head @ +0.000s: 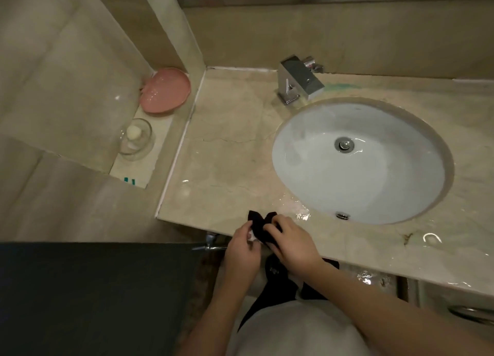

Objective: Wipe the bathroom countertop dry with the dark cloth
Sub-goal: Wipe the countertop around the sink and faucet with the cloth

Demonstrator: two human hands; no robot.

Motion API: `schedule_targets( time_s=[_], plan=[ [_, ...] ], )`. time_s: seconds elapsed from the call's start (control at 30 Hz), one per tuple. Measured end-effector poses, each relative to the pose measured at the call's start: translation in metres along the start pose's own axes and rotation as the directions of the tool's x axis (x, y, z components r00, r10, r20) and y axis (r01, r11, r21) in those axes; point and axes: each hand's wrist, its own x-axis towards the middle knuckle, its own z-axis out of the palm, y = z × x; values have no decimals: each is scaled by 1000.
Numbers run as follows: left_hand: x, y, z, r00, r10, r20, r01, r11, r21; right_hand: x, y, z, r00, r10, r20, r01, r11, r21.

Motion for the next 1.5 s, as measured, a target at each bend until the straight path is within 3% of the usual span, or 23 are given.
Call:
schedule_targets(
  time_s=[0.1,0.2,0.3,0.4,0.47,0.6,0.7,0.8,0.93,1.1,1.27,1.37,1.5],
  plan=[
    [1,-4,-7,1000,12,17,-11,1000,-20,6,25,-8,999,-39,-4,38,996,-76],
    [6,-14,-13,997,50,63,-47,998,-45,20,63,-32,986,143,-89,-153,981,-123],
    [6,-18,-10,990,87,111,-79,994,-69,25,98,-62,925,357,-130,-372,921,-115],
    [5,-14,-3,978,110,180,-95,991,-92,9,108,-88,872,431,-231,-457,886,-72],
    [4,-7,6,967,129,220,-110,989,-95,-11,100,-102,875,397,-278,-427,903,-52],
    [4,17,25,942,179,282,-160,983,-88,-57,74,-105,953,169,-252,-199,975,-98],
    [4,33,38,921,203,332,-196,979,-54,-78,70,-84,997,-30,-74,16,984,-180],
    [1,41,48,905,205,373,-222,975,1,-88,86,-69,988,-112,104,131,970,-206],
    [-5,45,52,916,181,358,-207,978,36,-75,114,-77,997,-59,55,71,967,-244],
    [-16,56,60,939,135,315,-160,986,54,-39,154,-104,985,159,-69,-170,961,-219],
    [-22,84,81,920,166,354,-209,974,87,-56,155,-134,860,442,-255,-427,897,113],
    [-20,103,98,903,227,364,-280,955,101,-103,161,-163,700,596,-393,-528,803,277],
    [-12,118,123,827,404,391,-501,844,189,-192,198,-200,457,777,-434,-729,606,318]
  ],
)
